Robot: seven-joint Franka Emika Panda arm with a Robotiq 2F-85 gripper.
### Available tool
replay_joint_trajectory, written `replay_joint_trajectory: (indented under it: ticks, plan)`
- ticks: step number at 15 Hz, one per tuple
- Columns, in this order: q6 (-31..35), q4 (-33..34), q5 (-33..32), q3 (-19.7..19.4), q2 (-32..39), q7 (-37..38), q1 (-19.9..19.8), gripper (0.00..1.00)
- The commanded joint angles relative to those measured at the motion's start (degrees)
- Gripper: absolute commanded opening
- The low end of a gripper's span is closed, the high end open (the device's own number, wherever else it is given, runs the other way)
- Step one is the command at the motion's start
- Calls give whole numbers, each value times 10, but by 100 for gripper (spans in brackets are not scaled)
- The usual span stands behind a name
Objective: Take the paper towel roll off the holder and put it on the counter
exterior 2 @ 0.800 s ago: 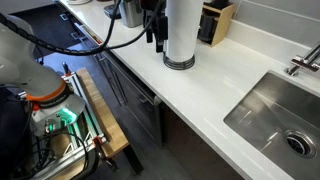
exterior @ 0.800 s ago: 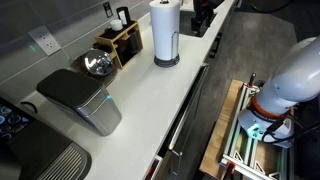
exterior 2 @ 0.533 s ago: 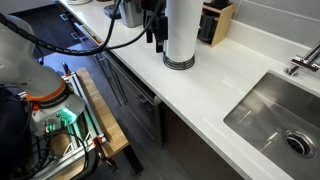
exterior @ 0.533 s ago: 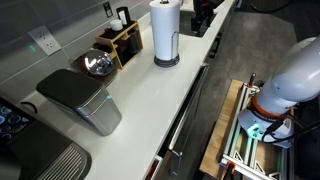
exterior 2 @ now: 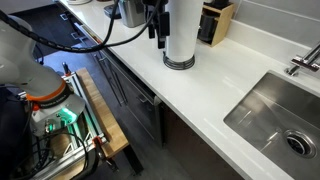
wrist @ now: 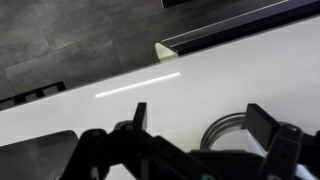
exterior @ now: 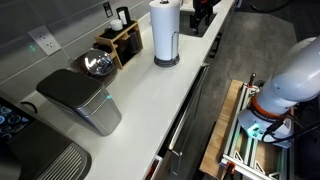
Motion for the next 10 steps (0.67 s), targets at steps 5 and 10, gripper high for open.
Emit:
replay_joint_trajectory:
  ticks: [5,10]
  plan:
    - [-48,74,147,-37,-10,44,2,100]
    - [-34,93,233,-44,-8,130,-4,100]
